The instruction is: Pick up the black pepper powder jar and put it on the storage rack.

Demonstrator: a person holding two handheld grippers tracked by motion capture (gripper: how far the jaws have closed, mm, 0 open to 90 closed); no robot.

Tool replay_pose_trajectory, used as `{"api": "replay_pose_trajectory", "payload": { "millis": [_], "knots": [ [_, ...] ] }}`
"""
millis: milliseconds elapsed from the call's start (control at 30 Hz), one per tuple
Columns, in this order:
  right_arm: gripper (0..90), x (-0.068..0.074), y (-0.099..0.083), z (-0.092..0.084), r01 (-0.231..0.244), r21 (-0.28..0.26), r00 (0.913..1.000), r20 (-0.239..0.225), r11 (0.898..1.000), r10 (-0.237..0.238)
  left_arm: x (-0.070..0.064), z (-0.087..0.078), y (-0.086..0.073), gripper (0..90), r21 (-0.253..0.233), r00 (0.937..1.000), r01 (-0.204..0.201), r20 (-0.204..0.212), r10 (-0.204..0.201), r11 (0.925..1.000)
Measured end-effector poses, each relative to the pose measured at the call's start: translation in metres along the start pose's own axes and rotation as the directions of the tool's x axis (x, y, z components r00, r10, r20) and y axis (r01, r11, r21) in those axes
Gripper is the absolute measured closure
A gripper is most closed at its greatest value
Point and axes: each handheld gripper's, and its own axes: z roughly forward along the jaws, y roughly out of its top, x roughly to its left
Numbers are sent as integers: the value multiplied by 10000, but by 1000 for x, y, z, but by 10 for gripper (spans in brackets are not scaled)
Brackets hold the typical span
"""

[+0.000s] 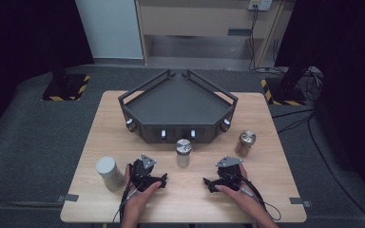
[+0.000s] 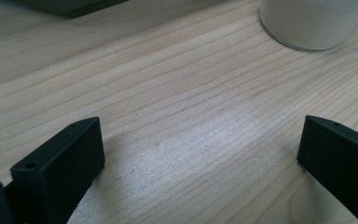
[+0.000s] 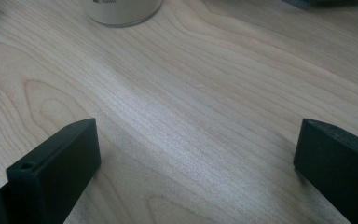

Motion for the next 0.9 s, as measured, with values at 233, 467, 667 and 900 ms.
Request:
{"api": "replay_pose_trajectory", "payload": {
  "millis": [233,467,667,900],
  "knots": [
    [6,0,0,0,3,3,10000,-2,10000,-3,0,0,0,0,2,10000,-8,8,8,10000],
    [7,1,-1,-1,-31,4,10000,42,10000,31,1,0,0,0,6,10000,-20,20,20,10000],
    [8,2,-1,-1,-41,3,10000,91,10000,41,0,0,0,0,7,10000,-26,6,26,10000],
    [8,4,-2,-1,-103,-9,9998,162,9999,103,-2,-2,-1,0,36,10000,3,-23,-3,10000]
  ]
}}
